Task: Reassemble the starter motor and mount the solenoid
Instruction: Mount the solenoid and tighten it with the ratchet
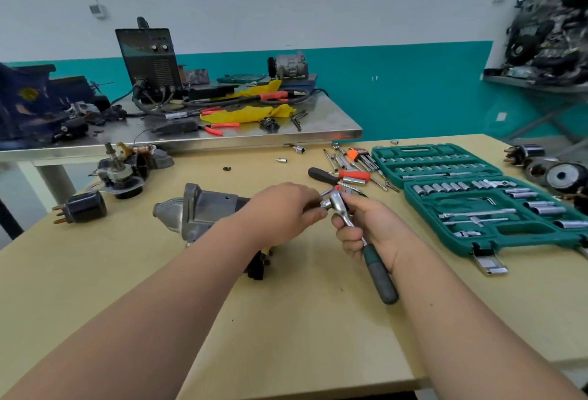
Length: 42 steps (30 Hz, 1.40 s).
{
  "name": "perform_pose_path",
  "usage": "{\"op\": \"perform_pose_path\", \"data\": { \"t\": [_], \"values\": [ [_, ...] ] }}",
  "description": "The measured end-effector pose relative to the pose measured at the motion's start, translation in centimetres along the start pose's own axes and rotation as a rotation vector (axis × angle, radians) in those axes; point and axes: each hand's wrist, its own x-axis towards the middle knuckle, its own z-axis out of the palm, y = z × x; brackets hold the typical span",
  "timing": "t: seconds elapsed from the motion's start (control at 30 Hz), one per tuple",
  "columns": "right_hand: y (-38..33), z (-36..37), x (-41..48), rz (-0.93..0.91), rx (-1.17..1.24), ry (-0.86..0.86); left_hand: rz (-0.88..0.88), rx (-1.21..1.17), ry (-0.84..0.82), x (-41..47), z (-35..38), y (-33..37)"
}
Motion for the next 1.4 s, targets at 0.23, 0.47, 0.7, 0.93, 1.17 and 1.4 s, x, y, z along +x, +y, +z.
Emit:
{"op": "perform_pose_path", "data": {
  "t": [0.23, 0.47, 0.7, 0.93, 1.17, 1.4],
  "values": [
    [-4.2, -4.1, -0.1, -0.173, -0.034, 0.242, -0.081, 0.221, 0.112, 1.1, 2.6, 2.7],
    [-6.3, -4.8, 3.5, -0.257, -1.215, 0.727, -0.315, 0.194, 0.080, 5.9, 6.8, 6.9],
    [-4.9, -6.9, 5.4, -0.297, -1.398, 0.794, -0.352, 0.080, 0.069, 10.3, 9.4, 7.2],
    [-4.4, -6.8, 5.2, -0.450, -1.619, 0.625, -0.239, -0.050, 0.126, 8.6, 9.8, 6.3],
    [-2.4, -3.9, 5.5, -0.431, -1.769, 0.476, -0.617, 0.197, 0.032, 7.4, 7.9, 3.1],
    [-0.6, -3.8, 4.9, -0.283, -1.910, 0.380, -0.504, 0.017, 0.068, 8.1, 9.3, 3.6]
  ]
}}
